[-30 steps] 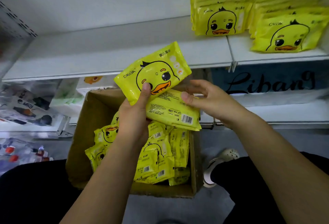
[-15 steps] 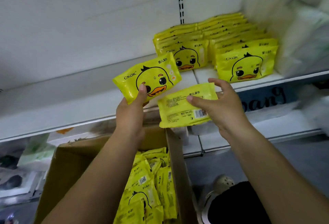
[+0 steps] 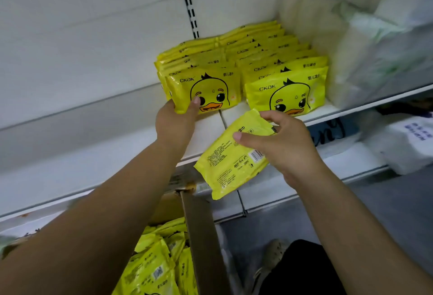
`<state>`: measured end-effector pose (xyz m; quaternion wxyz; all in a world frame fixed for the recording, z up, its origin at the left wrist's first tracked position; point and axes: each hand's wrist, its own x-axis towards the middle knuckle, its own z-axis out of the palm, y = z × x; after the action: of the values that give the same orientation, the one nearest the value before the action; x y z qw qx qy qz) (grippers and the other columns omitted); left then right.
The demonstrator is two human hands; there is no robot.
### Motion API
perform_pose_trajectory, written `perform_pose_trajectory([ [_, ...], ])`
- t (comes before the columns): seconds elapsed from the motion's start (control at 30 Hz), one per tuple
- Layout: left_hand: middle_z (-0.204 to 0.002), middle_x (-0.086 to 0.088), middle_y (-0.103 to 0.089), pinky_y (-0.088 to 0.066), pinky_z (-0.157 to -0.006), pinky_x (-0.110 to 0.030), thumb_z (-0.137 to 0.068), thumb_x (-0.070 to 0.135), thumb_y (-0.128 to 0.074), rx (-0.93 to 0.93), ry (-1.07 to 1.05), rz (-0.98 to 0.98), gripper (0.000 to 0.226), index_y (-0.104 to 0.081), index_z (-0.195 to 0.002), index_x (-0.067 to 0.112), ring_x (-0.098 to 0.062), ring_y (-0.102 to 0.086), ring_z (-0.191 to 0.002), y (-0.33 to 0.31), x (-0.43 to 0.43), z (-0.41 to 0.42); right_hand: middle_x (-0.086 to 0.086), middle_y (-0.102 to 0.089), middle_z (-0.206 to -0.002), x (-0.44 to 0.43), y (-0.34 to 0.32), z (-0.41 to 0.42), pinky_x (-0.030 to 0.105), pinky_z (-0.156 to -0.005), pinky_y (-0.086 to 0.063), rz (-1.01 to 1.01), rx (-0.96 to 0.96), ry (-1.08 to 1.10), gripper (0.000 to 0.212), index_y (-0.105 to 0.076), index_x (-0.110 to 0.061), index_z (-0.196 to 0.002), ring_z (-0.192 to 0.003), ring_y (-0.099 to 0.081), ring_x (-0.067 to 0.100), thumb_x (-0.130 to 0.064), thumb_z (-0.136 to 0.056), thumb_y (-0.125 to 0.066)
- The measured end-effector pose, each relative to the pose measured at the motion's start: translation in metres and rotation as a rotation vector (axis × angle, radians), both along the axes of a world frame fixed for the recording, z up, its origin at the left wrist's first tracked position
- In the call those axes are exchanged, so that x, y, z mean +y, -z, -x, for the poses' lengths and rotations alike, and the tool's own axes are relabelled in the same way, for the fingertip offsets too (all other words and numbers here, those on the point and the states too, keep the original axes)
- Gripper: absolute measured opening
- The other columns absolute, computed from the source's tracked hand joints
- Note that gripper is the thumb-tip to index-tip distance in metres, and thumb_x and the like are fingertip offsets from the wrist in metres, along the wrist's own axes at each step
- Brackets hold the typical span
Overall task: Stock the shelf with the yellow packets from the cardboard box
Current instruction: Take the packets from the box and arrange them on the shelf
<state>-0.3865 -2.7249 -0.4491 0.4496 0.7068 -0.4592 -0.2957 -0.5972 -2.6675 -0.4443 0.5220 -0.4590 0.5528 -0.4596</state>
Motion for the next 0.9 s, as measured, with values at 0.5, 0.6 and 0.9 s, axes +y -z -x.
perform_pose_trajectory([
  [0.5,-0.1,0.0,-0.073,-0.056,-0.089,-0.036,-0.097,0.058,-0.059,0.124,-0.22,-0.046,0.045,-0.067,-0.106,0.015,-0.016,-0.069,-0.095,-0.007,0.093,0.0,-0.001,-0.078,-0.099,0.001,0.0,-0.006,0.051,-0.096,-0.055,-0.154,-0.123,-0.091,0.063,-0.072,-0.019,-0.108,-0.096,-0.074,0.022,-0.041,-0.054,-0.096],
  [0.6,-0.081,0.003,-0.073,-0.058,-0.07,-0.031,-0.104,0.048,-0.052,0.369,-0.264,-0.121,0.038,-0.068,-0.091,0.017,-0.011,-0.067,-0.069,-0.012,0.134,0.001,0.0,-0.078,-0.099,0.016,-0.002,-0.018,0.05,-0.097,-0.055,-0.19,-0.204,-0.119,0.062,-0.071,-0.018,-0.108,-0.096,-0.074,0.021,-0.037,-0.053,-0.095],
  [0.9,-0.103,-0.017,-0.077,-0.056,-0.096,-0.06,-0.094,0.039,-0.072,0.62,-0.512,0.013,0.025,-0.081,-0.09,0.015,-0.034,-0.071,-0.095,-0.01,0.235,-0.018,0.002,-0.078,-0.096,0.082,-0.007,-0.066,0.043,-0.086,-0.06,-0.268,-0.201,-0.267,0.026,-0.074,-0.02,-0.098,-0.091,-0.075,0.023,-0.045,-0.094,-0.065],
])
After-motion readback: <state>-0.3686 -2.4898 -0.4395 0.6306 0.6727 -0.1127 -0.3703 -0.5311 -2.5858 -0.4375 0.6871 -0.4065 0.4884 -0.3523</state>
